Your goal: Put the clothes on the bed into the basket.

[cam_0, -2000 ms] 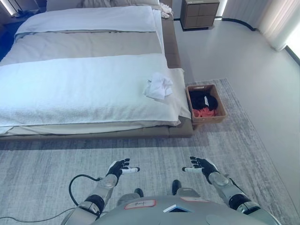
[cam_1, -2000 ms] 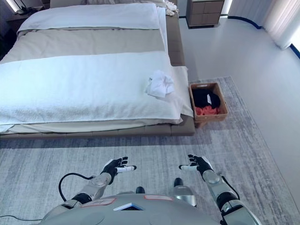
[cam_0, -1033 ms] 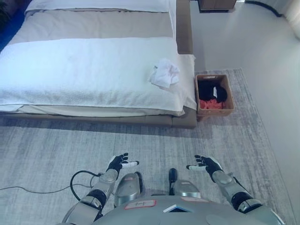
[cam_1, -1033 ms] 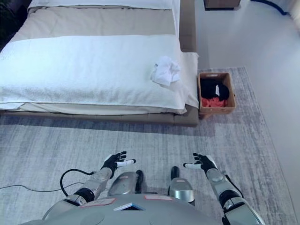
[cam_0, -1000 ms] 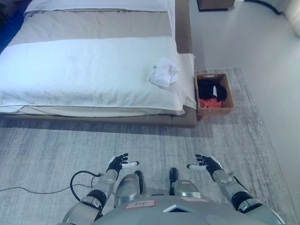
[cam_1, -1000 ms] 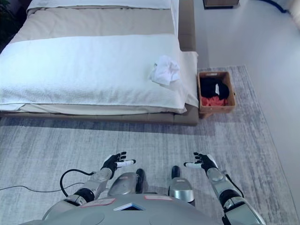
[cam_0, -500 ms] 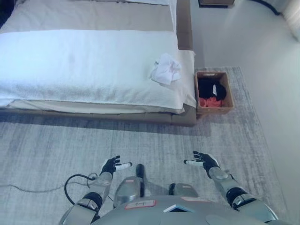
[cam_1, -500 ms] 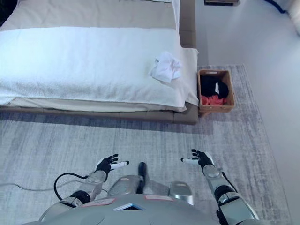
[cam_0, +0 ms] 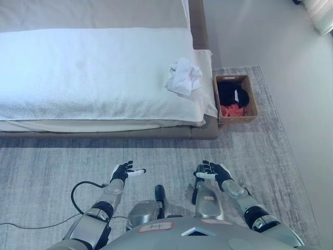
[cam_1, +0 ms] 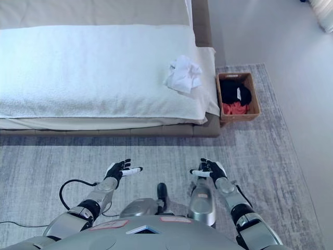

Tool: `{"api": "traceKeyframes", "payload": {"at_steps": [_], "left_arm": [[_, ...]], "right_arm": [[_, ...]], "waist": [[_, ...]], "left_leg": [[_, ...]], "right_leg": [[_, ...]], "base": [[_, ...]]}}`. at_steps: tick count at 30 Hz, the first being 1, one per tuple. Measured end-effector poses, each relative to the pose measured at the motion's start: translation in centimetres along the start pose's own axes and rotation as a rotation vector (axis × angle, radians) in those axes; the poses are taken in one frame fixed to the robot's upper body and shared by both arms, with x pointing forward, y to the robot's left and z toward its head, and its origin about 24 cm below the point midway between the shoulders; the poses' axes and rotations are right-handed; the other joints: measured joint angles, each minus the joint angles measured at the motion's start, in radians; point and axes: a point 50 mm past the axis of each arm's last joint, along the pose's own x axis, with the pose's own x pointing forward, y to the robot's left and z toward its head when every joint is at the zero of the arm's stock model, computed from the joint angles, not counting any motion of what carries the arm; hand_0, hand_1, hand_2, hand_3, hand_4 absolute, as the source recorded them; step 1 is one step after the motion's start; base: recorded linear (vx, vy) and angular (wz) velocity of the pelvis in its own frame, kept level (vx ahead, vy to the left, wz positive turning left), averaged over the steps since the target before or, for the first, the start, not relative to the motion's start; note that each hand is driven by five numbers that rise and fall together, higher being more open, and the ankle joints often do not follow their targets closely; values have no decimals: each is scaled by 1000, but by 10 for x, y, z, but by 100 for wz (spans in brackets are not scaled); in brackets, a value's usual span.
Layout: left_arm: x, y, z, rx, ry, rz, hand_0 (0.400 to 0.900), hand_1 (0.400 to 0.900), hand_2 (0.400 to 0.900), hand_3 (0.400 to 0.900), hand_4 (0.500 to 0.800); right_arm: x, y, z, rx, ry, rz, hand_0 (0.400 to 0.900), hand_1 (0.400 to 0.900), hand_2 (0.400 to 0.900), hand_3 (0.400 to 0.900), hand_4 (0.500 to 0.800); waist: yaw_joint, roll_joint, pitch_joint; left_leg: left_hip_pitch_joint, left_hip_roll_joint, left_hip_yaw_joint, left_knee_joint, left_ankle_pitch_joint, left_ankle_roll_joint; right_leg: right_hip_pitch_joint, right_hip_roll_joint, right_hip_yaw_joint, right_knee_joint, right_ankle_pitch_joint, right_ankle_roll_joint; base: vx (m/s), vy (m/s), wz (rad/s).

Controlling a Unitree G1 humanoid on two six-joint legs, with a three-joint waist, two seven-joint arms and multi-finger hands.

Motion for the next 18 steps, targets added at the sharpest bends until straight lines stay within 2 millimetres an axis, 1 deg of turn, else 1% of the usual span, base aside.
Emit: {"api": "traceKeyframes", "payload": {"at_steps": [1, 2, 3, 4, 5, 6, 7, 8, 9, 10, 11, 12, 13, 14, 15, 16, 17, 18], "left_arm": [[0, -1, -1, 3, 3, -3, 900, 900, 900, 900, 800], [-1, -1, -3, 4, 7, -4, 900, 900, 900, 900, 800], [-1, -4, -5, -5, 13, -9, 900, 900, 900, 900, 800], [-3, -7, -9, 0, 22, -18, 900, 900, 900, 900, 800], [-4, -8, -15, -2, 39, -24, 900, 900, 900, 900, 800], [-6, -10, -22, -5, 55, -32, 900, 900, 900, 900, 800], [-9, -12, -30, -8, 71, -37, 900, 900, 900, 900, 800], [-10, -13, -33, -13, 81, -43, 900, 900, 900, 900, 800], [-10, -14, -34, -16, 82, -51, 900, 900, 900, 900, 800], [-11, -16, -36, -20, 86, -59, 900, 900, 900, 900, 800], [-9, -18, -25, -14, 50, -71, 900, 900, 900, 900, 800], [-9, -21, -24, -24, 44, -82, 900, 900, 900, 900, 800], [-10, -24, -25, -29, 46, -91, 900, 900, 900, 900, 800], [-10, -26, -23, -33, 37, -99, 900, 900, 900, 900, 800], [-9, -27, -17, -36, 13, -105, 900, 900, 900, 900, 800], [-8, -27, -9, -40, -14, -107, 900, 900, 900, 900, 800], [-7, -26, -3, -50, -39, -103, 900, 900, 900, 900, 800], [-7, -25, 0, -53, -52, -98, 900, 900, 900, 900, 800]], "right_arm": [[-1, 0, -3, 2, 7, -1, 900, 900, 900, 900, 800], [-2, 1, -6, 4, 16, 0, 900, 900, 900, 900, 800], [-1, 0, -8, 6, 28, -5, 900, 900, 900, 900, 800], [-2, -1, -11, 8, 39, -8, 900, 900, 900, 900, 800], [-3, -1, -14, 9, 50, -8, 900, 900, 900, 900, 800], [-4, -2, -18, 7, 64, -11, 900, 900, 900, 900, 800], [-5, -4, -19, 4, 66, -15, 900, 900, 900, 900, 800], [-4, -8, -15, 0, 53, -24, 900, 900, 900, 900, 800], [-2, -13, -9, -5, 33, -34, 900, 900, 900, 900, 800], [-2, -17, -4, -11, 16, -42, 900, 900, 900, 900, 800], [-2, -22, -2, -19, 8, -50, 900, 900, 900, 900, 800], [-2, -25, -1, -27, 7, -56, 900, 900, 900, 900, 800], [-2, -26, -1, -34, 9, -58, 900, 900, 900, 900, 800], [-2, -28, 0, -43, 5, -58, 900, 900, 900, 900, 800], [-3, -31, -1, -47, 7, -65, 900, 900, 900, 900, 800], [-3, -33, -2, -50, 10, -71, 900, 900, 900, 900, 800], [-4, -36, -1, -55, 11, -77, 900, 900, 900, 900, 800], [-4, -37, -1, -58, 11, -79, 900, 900, 900, 900, 800]], "waist": [[-13, -15, -6], [-20, -28, -15], [-19, -30, -22], [-19, -23, -37], [-23, -11, -51], [-25, 1, -62], [-18, 8, -78], [-11, 14, -84], [-5, 7, -87], [14, -1, -91], [20, -17, -83], [33, -17, -80], [41, -20, -81], [36, -16, -79], [35, -18, -78], [39, -19, -75], [40, -21, -68], [40, -17, -59]], "left_leg": [[-3, -7, -29, 0, -5, -4], [-4, -11, -53, 1, -17, -20], [-2, 5, -71, 0, -33, -43], [-5, 29, -87, -1, -43, -59], [3, 60, -106, -5, -53, -71], [26, 100, -112, -5, -63, -86], [44, 130, -108, 10, -68, -103], [36, 152, -98, 66, -81, -130], [-3, 158, -95, 177, -92, -152], [-76, 151, -102, 347, -96, -164], [-164, 143, -105, 550, -91, -177], [-218, 145, -130, 700, -76, -190], [-236, 146, -140, 773, -80, -196], [-274, 141, -143, 822, -84, -197], [-300, 135, -128, 812, -86, -197], [-317, 127, -100, 760, -86, -197], [-327, 126, -76, 669, -83, -192], [-321, 135, -42, 542, -73, -182]], "right_leg": [[7, -3, 0, 5, 1, -2], [25, -3, -1, 4, 9, -17], [30, 4, -22, 6, 48, -44], [36, 19, -57, 4, 65, -45], [58, 47, -74, -2, 78, -55], [91, 83, -86, -11, 87, -66], [114, 116, -88, -27, 90, -74], [129, 142, -86, -27, 77, -95], [143, 156, -81, -27, 62, -118], [152, 177, -78, -20, 43, -146], [171, 170, -71, -23, 39, -167], [196, 183, -67, -24, 35, -201], [219, 195, -68, -21, 33, -219], [241, 203, -69, -22, 4, -250], [253, 205, -70, -23, -18, -261], [255, 206, -70, -24, -27, -261], [260, 207, -69, -25, -34, -254], [271, 214, -69, -22, -32, -252]], "base": [[414, -383, 63], [498, -446, 70], [584, -472, 64], [543, -409, 47], [514, -402, 16], [403, -347, -5], [358, -361, -18], [364, -481, -22], [338, -477, -17], [222, -347, -8], [135, -177, -7], [149, -146, -6], [211, -181, -10], [219, -121, -5], [263, -101, -3], [316, -75, -2], [445, -11, -1], [327, 20, -1]]}}
